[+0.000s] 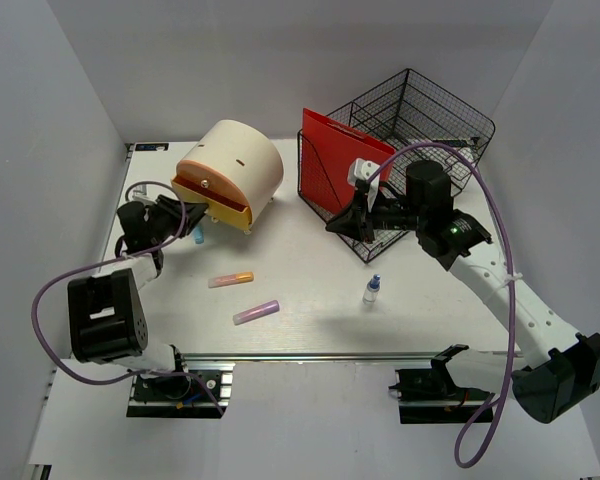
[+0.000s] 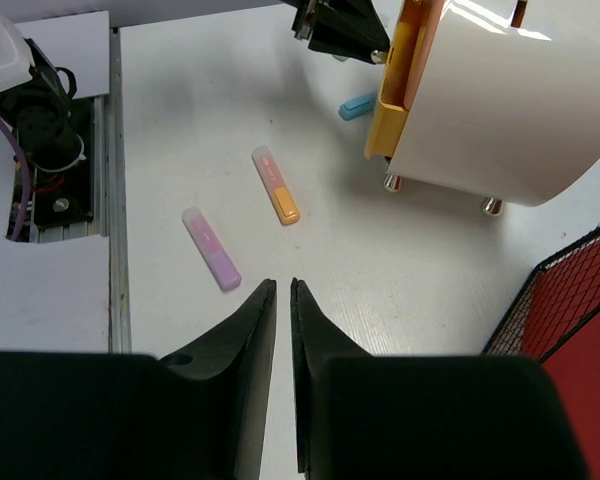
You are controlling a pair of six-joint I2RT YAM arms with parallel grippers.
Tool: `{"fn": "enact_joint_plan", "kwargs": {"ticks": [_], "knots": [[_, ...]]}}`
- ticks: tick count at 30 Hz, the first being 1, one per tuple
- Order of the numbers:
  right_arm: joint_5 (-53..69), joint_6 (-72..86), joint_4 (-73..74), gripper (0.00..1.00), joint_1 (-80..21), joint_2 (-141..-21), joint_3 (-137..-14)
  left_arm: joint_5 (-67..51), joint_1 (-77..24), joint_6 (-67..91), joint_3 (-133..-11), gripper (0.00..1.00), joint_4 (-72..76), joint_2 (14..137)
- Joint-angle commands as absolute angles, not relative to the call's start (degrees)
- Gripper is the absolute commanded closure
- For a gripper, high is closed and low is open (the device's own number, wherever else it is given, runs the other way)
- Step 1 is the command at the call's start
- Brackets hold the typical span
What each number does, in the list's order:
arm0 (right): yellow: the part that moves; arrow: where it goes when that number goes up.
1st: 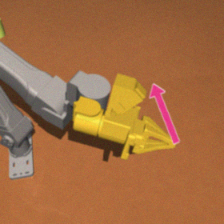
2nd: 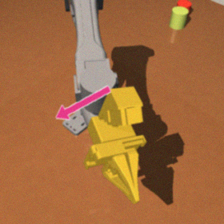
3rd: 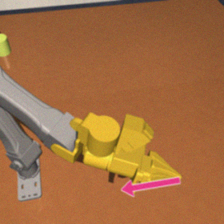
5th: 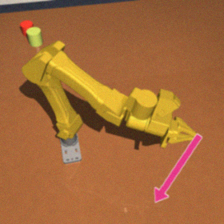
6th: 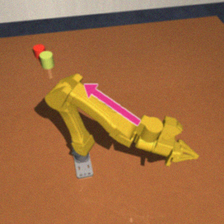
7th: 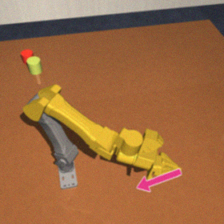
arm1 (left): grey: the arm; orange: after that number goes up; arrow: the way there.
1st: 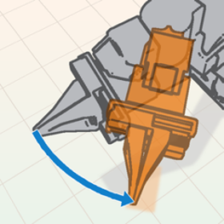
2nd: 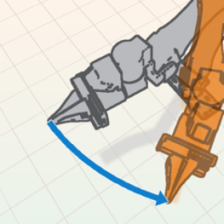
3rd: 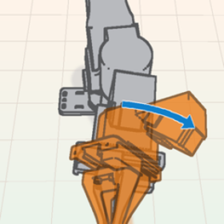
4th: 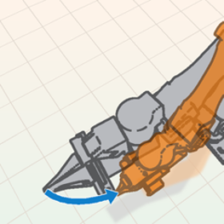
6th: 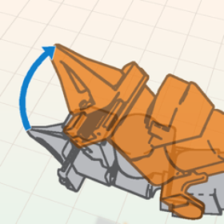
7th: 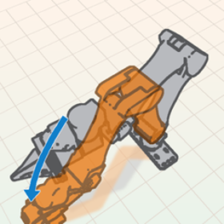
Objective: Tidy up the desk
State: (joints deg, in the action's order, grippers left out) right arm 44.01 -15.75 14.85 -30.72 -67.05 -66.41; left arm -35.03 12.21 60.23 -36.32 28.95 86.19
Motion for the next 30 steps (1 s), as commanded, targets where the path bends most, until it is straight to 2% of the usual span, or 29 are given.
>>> {"fn": "enact_joint_plan", "kwargs": {"ticks": [1,10,18,21,25,28,30], "knots": [[43.7,-16.8,13.3,0.84,-30.6,-65.3,-65.7,-34.7,13.4,57.4,-36.1,0.86,24.0,82.3],[43.6,-16.8,12.8,0.83,-30.6,-65.2,-65.4,-33.3,15.1,51.8,-37.0,0.87,14.2,78.7],[42.8,-16.9,12.9,0.81,-30.4,-65.2,-65.0,-32.3,16.3,50.5,-37.4,0.83,10.5,77.4],[42.8,-16.9,12.9,0.79,-30.5,-65.4,-65.0,-32.3,16.3,50.2,-37.7,0.66,9.7,77.5],[42.5,-16.8,12.8,0.75,-30.4,-65.4,-64.8,-32.2,16.3,49.4,-38.2,0.34,7.9,77.5],[42.5,-17.0,13.1,0.71,-30.5,-65.4,-64.8,-32.0,16.3,48.6,-38.6,0.23,6.2,76.8],[42.7,-17.4,13.4,0.68,-30.7,-65.4,-64.9,-32.0,16.8,47.6,-38.8,0.2,5.0,76.0]]}}
